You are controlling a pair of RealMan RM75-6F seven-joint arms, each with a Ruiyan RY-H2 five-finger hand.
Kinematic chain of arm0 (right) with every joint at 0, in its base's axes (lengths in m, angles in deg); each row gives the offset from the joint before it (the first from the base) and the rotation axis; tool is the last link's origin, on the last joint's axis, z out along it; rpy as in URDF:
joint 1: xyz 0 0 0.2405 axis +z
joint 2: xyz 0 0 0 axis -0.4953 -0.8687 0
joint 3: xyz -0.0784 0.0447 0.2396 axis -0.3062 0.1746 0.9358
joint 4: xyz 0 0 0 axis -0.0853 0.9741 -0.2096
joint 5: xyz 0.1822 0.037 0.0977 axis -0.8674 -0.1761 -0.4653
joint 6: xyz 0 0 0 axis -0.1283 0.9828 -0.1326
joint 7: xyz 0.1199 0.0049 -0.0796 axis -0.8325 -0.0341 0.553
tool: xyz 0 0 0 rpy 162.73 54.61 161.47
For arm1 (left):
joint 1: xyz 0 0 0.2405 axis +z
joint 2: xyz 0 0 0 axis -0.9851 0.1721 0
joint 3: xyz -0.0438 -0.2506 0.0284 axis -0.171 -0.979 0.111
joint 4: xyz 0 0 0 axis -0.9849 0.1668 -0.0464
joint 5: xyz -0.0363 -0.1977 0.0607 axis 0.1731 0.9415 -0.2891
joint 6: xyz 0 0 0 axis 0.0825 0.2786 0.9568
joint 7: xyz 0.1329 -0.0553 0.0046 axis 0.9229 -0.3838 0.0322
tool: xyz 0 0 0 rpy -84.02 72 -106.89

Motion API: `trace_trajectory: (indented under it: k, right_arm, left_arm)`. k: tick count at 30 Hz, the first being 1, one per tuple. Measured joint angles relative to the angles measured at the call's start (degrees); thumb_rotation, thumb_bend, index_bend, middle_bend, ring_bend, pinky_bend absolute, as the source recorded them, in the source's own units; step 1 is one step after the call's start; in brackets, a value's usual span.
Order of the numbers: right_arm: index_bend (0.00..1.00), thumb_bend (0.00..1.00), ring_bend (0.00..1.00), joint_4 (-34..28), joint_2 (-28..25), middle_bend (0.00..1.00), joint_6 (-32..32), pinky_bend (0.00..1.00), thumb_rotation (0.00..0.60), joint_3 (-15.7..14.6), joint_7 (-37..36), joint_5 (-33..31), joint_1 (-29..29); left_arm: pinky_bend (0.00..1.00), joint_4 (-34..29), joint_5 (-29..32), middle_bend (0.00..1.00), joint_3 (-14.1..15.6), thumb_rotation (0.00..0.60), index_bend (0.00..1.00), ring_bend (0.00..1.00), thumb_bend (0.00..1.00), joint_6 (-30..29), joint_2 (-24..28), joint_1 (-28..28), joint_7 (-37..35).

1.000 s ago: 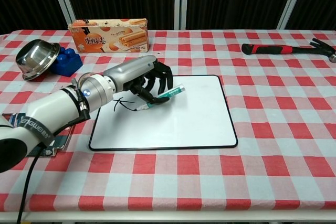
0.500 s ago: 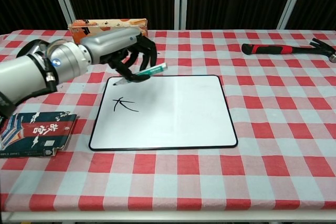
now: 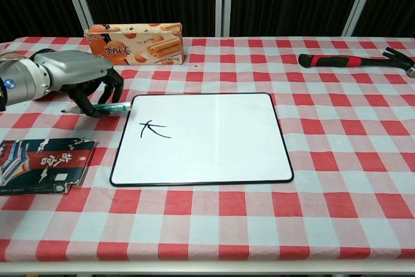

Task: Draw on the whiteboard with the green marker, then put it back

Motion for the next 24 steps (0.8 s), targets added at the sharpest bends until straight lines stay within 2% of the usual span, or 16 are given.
trace_trajectory:
  k: [3, 6, 7, 10, 13, 15, 17, 18, 21, 24]
  right_arm:
    - [0.00, 0.15, 0.00, -0.4, 0.0, 0.07, 0.1, 0.00, 0.600, -0.1, 0.4, 0.1, -0.1]
    - [0.00, 0.15, 0.00, -0.6, 0.0, 0.07, 0.2, 0.00, 0.600, -0.2, 0.8, 0.1, -0.2]
    - [0.00, 0.15, 0.00, -0.6, 0.0, 0.07, 0.3, 0.00, 0.600, -0.3, 0.9, 0.1, -0.3]
    - [0.00, 0.15, 0.00, -0.7, -0.1, 0.07, 0.7, 0.00, 0.600, -0.3, 0.9, -0.2, -0.7]
    - [0.00, 0.15, 0.00, -0.3, -0.4, 0.07, 1.5, 0.00, 0.600, -0.3, 0.4, -0.7, -1.3]
    - [0.00, 0.15, 0.00, 0.2, -0.5, 0.07, 1.8, 0.00, 0.600, -0.3, -0.3, -0.9, -1.7]
    - [0.00, 0.16, 0.00, 0.9, -0.6, 0.07, 2.2, 0.00, 0.600, -0.3, -1.4, -0.8, -2.0]
    - [0.00, 0.16, 0.00, 1.2, -0.7, 0.07, 2.3, 0.00, 0.600, -0.4, -1.9, -0.6, -2.1]
    - [0.00, 0.17, 0.00, 1.9, -0.8, 0.07, 2.7, 0.00, 0.600, -0.6, -4.1, 0.4, -2.2]
    - [0.00, 0.18, 0.00, 2.3, -0.6, 0.07, 3.5, 0.00, 0.600, -0.5, -6.0, 1.8, -2.0]
  left_arm:
    - [0.87, -0.3, 4.1, 0.44, -0.3, 0.600, 0.41, 0.65, 0.35, 0.3, 0.1, 0.2, 3.1]
    - [0.86, -1.1, 8.4, 0.25, -0.8, 0.600, 0.18, 0.48, 0.20, 0.4, 0.2, 0.4, 5.1]
    - [0.85, -1.8, 9.6, 0.22, -1.0, 0.600, 0.15, 0.44, 0.18, 0.2, 0.5, 0.5, 5.8]
    - [0.81, -6.2, 11.5, 0.20, -1.3, 0.600, 0.13, 0.41, 0.15, -2.3, 2.2, 1.3, 7.2]
    - [0.69, -12.3, 9.8, 0.20, -1.3, 0.600, 0.13, 0.37, 0.14, -8.4, 5.4, 3.8, 6.8]
    - [0.55, -15.4, 6.8, 0.20, -1.0, 0.600, 0.13, 0.31, 0.14, -14.3, 8.2, 6.7, 4.9]
    - [0.38, -17.5, 2.9, 0.19, -0.2, 0.600, 0.13, 0.23, 0.14, -21.1, 11.3, 10.6, 1.6]
    - [0.33, -18.0, 1.4, 0.19, 0.3, 0.600, 0.13, 0.21, 0.14, -24.1, 12.7, 12.6, 0.1]
    - [0.27, -18.5, -2.7, 0.18, 2.2, 0.600, 0.14, 0.20, 0.13, -33.6, 17.0, 20.3, -4.8]
    - [0.25, -18.3, -4.7, 0.18, 4.4, 0.600, 0.13, 0.20, 0.13, -39.9, 20.7, 28.2, -9.5]
